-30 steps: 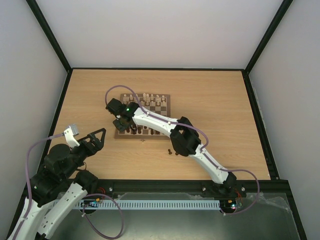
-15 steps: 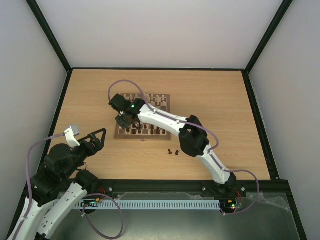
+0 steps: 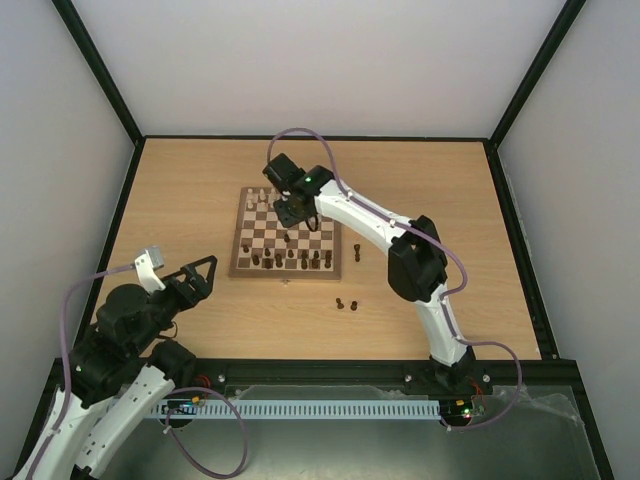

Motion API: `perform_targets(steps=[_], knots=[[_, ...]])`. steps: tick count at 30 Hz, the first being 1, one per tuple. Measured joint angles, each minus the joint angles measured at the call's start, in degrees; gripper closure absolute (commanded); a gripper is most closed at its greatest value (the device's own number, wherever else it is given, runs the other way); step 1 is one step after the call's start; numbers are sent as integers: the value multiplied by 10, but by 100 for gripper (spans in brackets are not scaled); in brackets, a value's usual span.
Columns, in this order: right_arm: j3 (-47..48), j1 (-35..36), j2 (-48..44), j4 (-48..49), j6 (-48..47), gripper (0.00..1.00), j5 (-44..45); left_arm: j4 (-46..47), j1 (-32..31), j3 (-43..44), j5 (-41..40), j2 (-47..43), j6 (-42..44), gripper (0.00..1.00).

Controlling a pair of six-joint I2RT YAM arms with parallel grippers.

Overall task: Set up the chess pieces on the board
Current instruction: Move the chess piece to the chessboard.

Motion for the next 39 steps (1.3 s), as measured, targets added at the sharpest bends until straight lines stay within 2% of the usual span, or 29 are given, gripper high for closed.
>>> perform_targets(steps=[18,29,39], knots=[[-7,11,66,-31,0,60,-37,24,0,-20,14,11,4,1],[6,11,76,-31,0,69,-37,27,0,-23,14,16,5,1],[19,11,86,-31,-2,73,-39,28,0,-23,15,17,6,1]])
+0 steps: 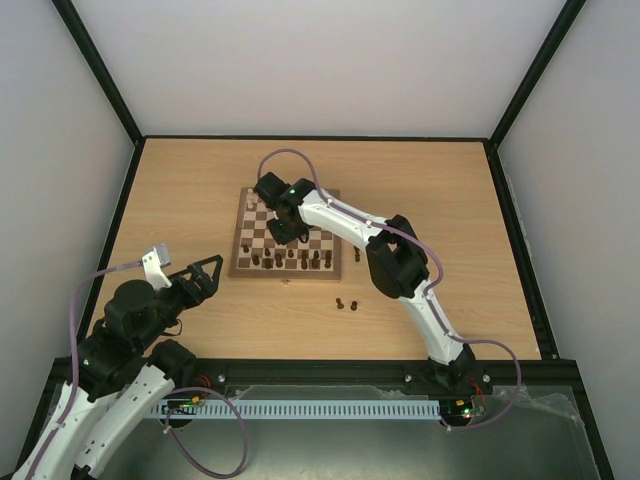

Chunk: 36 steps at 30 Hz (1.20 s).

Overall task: Set up the chess pieces on the board
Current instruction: Move the chess piece to the chessboard.

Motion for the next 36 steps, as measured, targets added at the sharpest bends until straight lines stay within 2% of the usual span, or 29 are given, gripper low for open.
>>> perform_targets(steps=[16,25,36], knots=[[3,0,13,0,-4,88,-9,4,0,-1,4,5,0,2],[1,16,12,0,-4,88,-10,8,0,-10,4,5,0,3],[-45,40,-15,7,-4,88,-9,10,0,-12,9,5,-1,3]])
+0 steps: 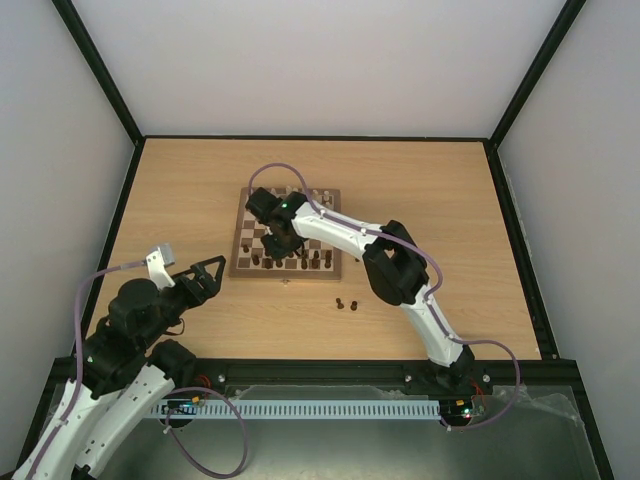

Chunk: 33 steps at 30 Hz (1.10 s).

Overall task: Set up the chess pieces on the board
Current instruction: Move the chess piece to the chessboard.

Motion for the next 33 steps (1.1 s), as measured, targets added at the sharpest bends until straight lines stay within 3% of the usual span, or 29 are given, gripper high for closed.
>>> perform_targets(steps=[33], knots=[[6,6,-7,6,0,83,-5,3,0,-5,4,-6,-2,4]])
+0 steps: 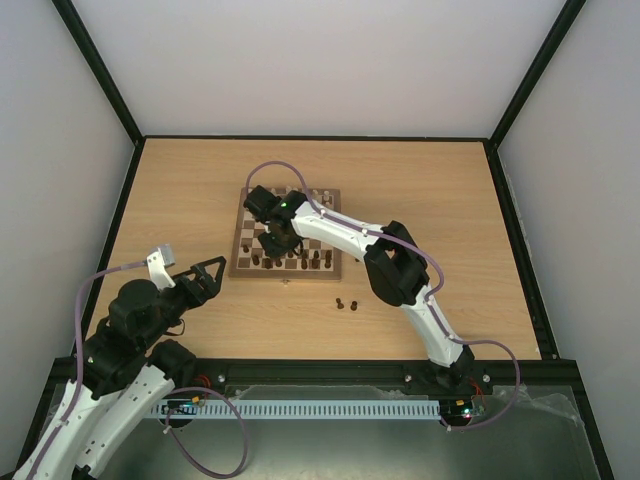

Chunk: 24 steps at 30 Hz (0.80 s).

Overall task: Set up the chess pieces on the board
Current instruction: Move the chess piece to the chessboard, then pick up the chess piece at the center of the board.

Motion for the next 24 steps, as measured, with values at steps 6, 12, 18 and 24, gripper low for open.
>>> perform_targets(steps=[6,12,18,24], knots=[[0,0,0,0,0,81,0,1,0,-1,0,0,0,4],[0,0,0,0,-1,75,3,1,0,-2,0,0,0,4],[0,-3,-1,2,5,62,20,2,0,-2,0,0,0,4],[-33,-17,-57,22,16,56,50,4,0,-2,0,1,0,4]])
